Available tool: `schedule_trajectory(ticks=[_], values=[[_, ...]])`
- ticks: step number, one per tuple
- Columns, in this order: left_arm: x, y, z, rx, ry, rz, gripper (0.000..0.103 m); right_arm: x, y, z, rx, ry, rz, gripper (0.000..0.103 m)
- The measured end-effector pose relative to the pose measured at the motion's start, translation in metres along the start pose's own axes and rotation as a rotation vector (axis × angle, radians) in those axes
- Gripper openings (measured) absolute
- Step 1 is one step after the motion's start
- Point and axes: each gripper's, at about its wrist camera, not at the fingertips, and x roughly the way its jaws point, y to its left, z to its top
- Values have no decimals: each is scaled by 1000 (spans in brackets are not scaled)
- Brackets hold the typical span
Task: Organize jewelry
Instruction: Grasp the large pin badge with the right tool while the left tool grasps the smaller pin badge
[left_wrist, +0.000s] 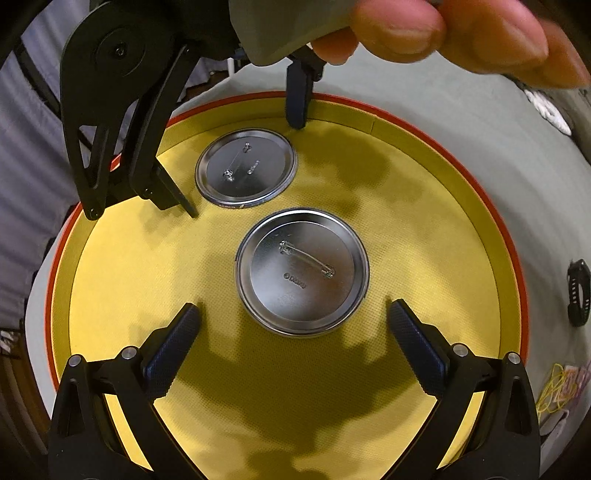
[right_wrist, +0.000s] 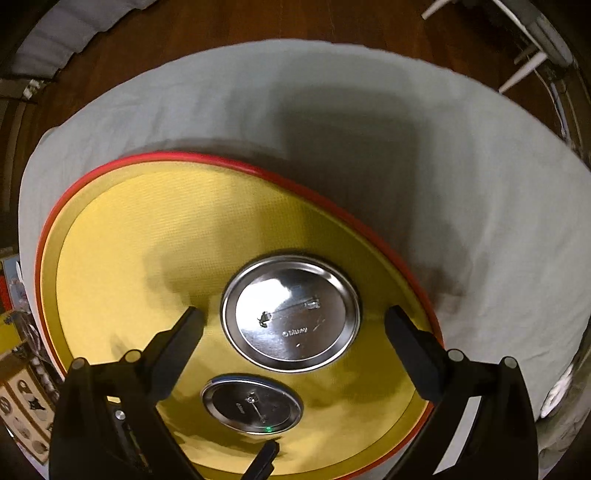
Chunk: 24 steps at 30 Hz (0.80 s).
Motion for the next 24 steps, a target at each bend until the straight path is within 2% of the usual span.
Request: schedule_trajectory(ticks=[3, 4, 5, 6, 8, 10, 15, 19, 21, 22, 23, 24], values=[[-3, -1, -2, -2, -10, -2, 95, -2, 9, -4, -22, -30, -3, 81], [-6, -1, -2, -7, -14, 0, 89, -2, 8, -6, -26, -37, -4, 78], [-9, 1, -3, -17, -19, 1, 81, -3, 8, -9, -29, -43, -3, 71], [-13, 2, -2, -29, -25, 7, 78, -3, 7, -12, -31, -45, -1, 70], [-17, 5, -1, -40, -26, 12, 60, -3, 7, -15, -38, -47, 12, 70], [-21, 8, -1, -48, -21, 14, 52, -1, 6, -20, -43, -63, 12, 70], [-26, 9, 0, -61, -10, 13, 47, -7, 4, -22, -41, -74, 43, 70], [-31, 14, 2, -83, -9, 9, 38, -7, -3, -19, -44, -89, 61, 70], [-38, 14, 3, -97, -10, -9, 43, -5, -2, -20, -53, -84, 57, 70], [-35, 13, 4, -101, -9, -27, 57, -5, -2, -20, -53, -82, 57, 70], [-33, 13, 5, -103, -1, -38, 78, -5, 0, -23, -52, -81, 57, 70], [-30, 10, 7, -98, 8, -29, 84, -5, 0, -23, -52, -81, 57, 70]])
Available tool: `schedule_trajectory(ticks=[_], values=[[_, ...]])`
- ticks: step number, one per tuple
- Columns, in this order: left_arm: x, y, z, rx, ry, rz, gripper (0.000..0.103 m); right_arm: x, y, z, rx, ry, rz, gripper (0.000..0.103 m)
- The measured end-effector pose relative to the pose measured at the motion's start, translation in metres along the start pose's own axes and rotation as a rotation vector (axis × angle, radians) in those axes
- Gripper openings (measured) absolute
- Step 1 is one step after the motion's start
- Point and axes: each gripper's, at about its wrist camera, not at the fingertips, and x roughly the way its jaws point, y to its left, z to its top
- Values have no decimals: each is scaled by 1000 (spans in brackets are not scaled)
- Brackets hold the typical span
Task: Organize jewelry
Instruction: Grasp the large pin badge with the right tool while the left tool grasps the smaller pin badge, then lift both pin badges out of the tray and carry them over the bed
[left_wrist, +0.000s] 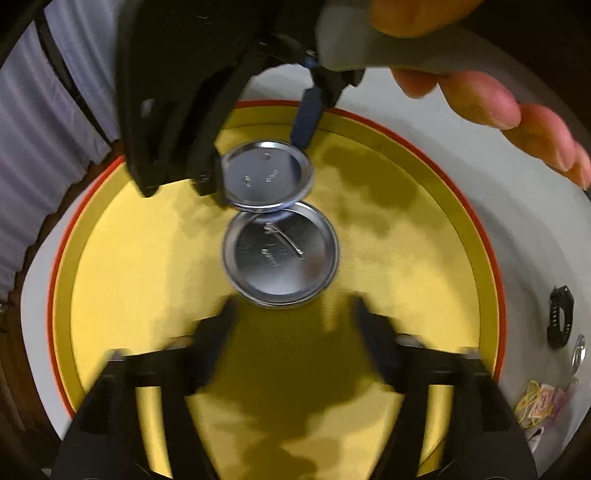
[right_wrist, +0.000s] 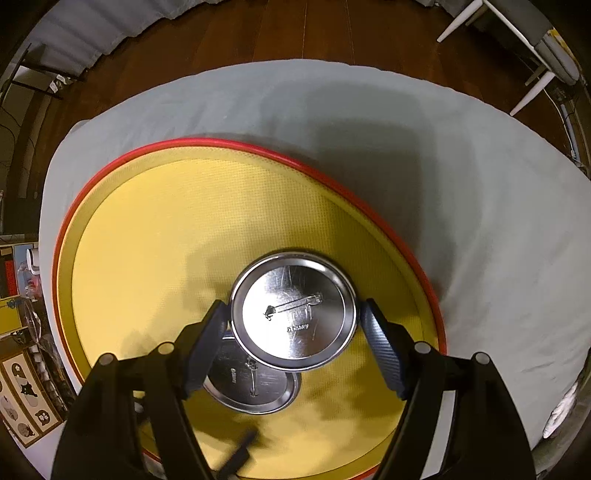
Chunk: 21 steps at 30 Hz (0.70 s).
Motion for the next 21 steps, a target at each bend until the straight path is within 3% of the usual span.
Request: schedule_trajectory(ticks=[7, 15, 18, 19, 21], values=[[12, -17, 15, 34, 2, 44, 93, -10, 4, 10, -41, 20, 0, 70], [14, -2, 27, 39, -19, 32, 97, 0, 16, 14, -86, 52, -42, 70], [7, 5, 25, 35, -48, 34, 85, 3, 16, 15, -94, 59, -39, 70], [3, 8, 25, 23, -61, 42, 71, 2, 16, 14, -93, 58, -40, 70], [1, 13, 26, 23, -58, 38, 71, 2, 17, 12, -90, 57, -41, 70]])
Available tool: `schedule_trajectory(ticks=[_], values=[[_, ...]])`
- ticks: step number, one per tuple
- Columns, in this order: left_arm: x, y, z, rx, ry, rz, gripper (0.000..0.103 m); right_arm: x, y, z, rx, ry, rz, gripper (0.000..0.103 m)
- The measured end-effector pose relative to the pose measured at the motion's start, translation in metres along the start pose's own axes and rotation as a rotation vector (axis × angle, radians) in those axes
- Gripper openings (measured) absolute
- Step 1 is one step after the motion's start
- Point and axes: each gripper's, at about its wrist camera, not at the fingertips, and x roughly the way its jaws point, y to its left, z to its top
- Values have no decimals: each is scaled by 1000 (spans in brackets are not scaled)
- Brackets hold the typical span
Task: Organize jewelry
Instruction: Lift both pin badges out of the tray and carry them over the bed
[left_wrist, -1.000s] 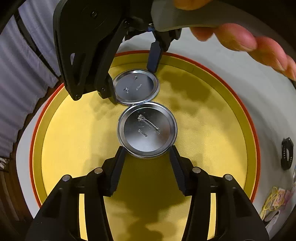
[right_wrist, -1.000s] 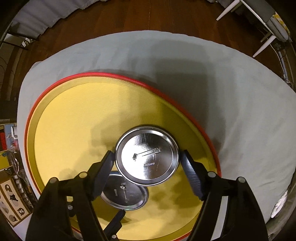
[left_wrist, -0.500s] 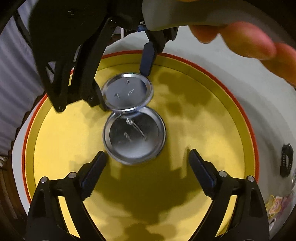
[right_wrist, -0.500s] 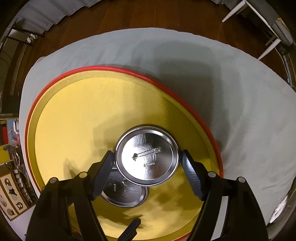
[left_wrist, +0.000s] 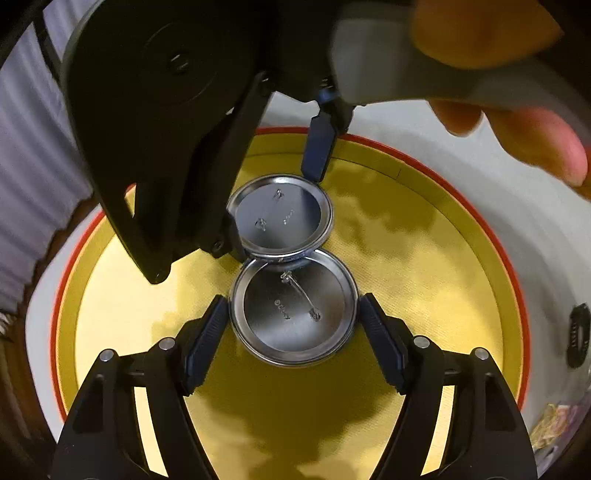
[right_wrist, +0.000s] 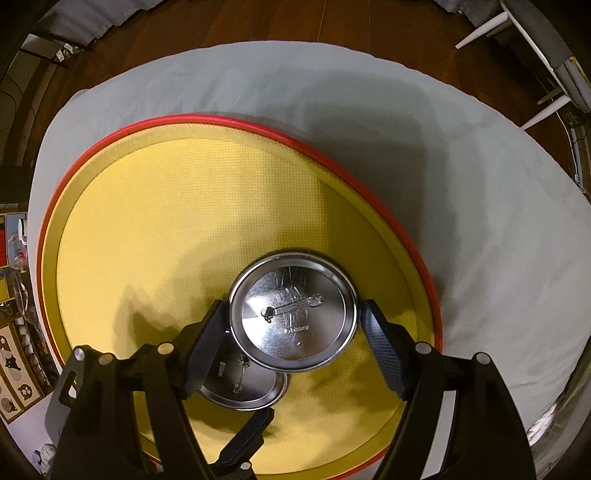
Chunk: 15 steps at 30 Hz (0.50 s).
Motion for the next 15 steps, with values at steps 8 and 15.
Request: schedule_trajectory(ticks=[8, 15], values=[[-18, -5, -11, -6, -3, -4, 71, 1, 0, -8, 20, -34, 2, 71], [-46, 3, -25, -55, 1, 9, 71, 1, 3, -22, 36, -55, 18, 70]])
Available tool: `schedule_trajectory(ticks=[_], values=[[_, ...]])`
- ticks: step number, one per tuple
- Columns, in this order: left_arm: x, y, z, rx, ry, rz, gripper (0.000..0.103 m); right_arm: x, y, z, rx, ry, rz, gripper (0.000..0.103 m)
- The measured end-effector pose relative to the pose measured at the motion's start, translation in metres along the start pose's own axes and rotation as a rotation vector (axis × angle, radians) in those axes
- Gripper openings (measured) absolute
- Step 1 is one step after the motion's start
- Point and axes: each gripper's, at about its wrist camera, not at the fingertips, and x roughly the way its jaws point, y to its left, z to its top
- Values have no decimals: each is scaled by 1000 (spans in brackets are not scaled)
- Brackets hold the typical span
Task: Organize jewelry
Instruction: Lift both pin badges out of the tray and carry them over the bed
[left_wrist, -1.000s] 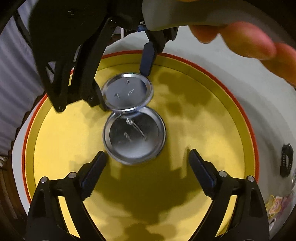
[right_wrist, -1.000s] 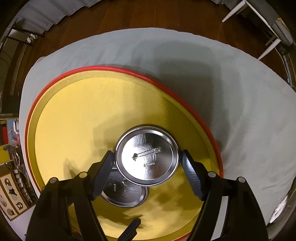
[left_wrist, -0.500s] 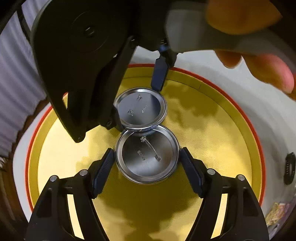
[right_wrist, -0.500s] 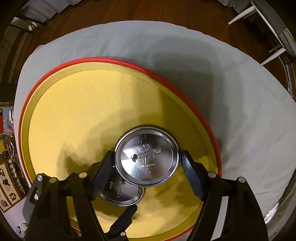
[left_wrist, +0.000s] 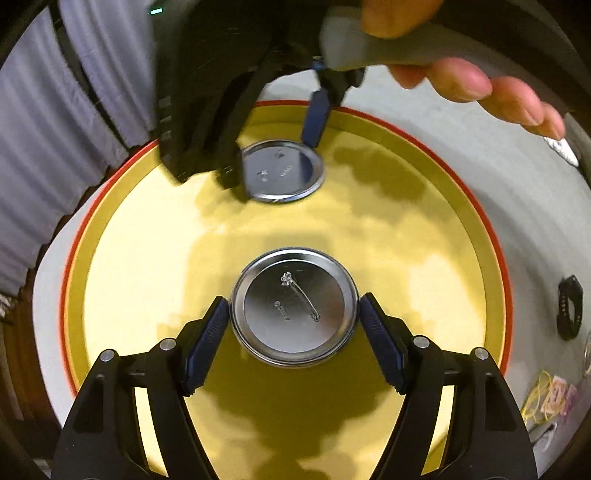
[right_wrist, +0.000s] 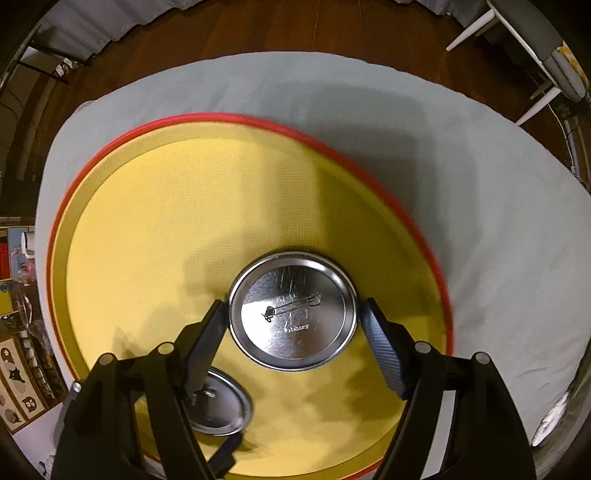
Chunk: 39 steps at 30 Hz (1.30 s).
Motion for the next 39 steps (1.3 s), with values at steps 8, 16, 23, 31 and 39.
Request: schedule_trajectory(ticks=[8, 16, 23, 31, 39], values=[[-43, 39, -27, -59, -15, 46, 71, -1, 11, -27, -27, -34, 20, 70], [-85, 56, -49, -73, -33, 86, 71, -42, 13, -64, -58, -98, 24, 70], [-104, 58, -52, -65, -68, 96, 71, -102, 24, -99, -81, -168, 7, 70], [-160, 20, -77, -26, -95, 81, 71, -129, 47, -174, -83, -223, -23, 70], [-209, -58, -122, 60, -130, 26, 71, -150, 36, -271, -97, -275, -66, 70]])
